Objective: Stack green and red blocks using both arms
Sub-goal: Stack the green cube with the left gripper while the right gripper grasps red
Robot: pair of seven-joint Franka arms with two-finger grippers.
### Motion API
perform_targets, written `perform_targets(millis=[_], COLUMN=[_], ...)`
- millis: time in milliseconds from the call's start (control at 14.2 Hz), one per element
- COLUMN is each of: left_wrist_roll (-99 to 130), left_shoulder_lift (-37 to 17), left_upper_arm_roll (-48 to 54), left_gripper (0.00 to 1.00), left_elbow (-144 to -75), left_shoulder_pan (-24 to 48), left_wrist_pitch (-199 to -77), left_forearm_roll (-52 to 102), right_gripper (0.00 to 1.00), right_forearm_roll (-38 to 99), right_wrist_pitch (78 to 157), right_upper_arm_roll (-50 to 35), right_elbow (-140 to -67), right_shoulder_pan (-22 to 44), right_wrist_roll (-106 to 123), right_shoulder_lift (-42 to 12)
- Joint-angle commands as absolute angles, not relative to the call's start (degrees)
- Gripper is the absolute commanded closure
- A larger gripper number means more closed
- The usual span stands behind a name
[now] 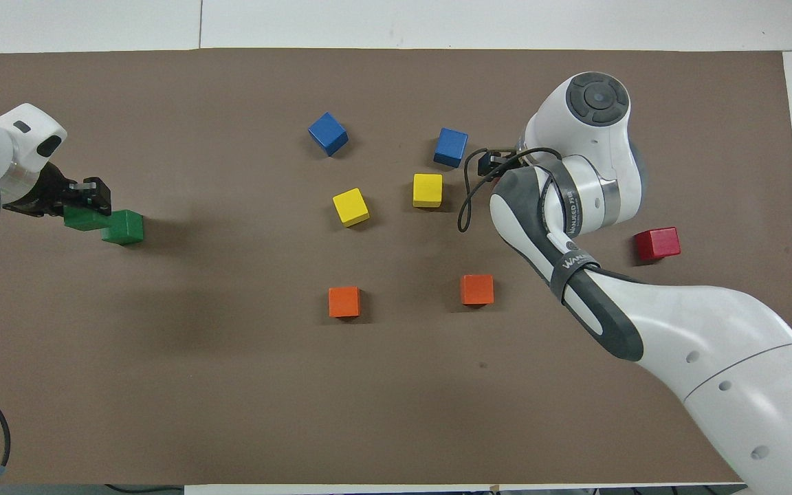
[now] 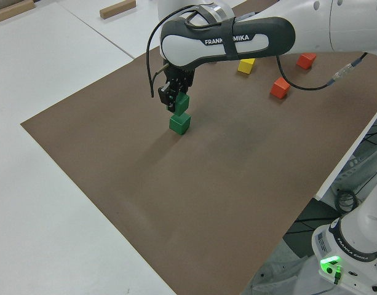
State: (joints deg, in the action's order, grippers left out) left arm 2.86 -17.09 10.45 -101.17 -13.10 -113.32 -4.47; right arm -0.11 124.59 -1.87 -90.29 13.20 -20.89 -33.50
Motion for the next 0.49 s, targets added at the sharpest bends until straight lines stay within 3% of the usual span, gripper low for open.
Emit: perform_targets(millis=[0,212,353,423], left_wrist_roll=[3.43,3.78,3.95,3.96], left_shoulder_lift=[-14.33,-14.06,-14.06,-14.06], left_upper_arm_roll=[10.9,10.9,10.9,10.9], left_gripper=[1.0,1.0,1.0,1.0], left_elbow=[-106.6,-107.75,-107.84,-107.93], left_shoulder_pan=[-13.18,-13.8,-13.89,-13.89], left_wrist_pitch=[-117.85,-119.53,-119.44,-119.53], left_forearm_roll=[-5.1,-5.1,-5.1,-5.1], right_gripper=[0.0,0.0,0.13,0.28], right_forearm_roll=[0.88,1.14,1.14,1.14], right_wrist_pitch=[125.68,125.77,125.95,126.47], right_upper_arm_roll=[-2.29,-2.29,-2.29,-2.29], right_elbow=[-92.81,-92.9,-93.51,-93.86], right_shoulder_pan=[13.18,13.18,13.18,13.18], right_wrist_roll=[-22.06,-22.41,-23.02,-23.38], right_shoulder_lift=[-31.55,-31.64,-31.64,-31.55])
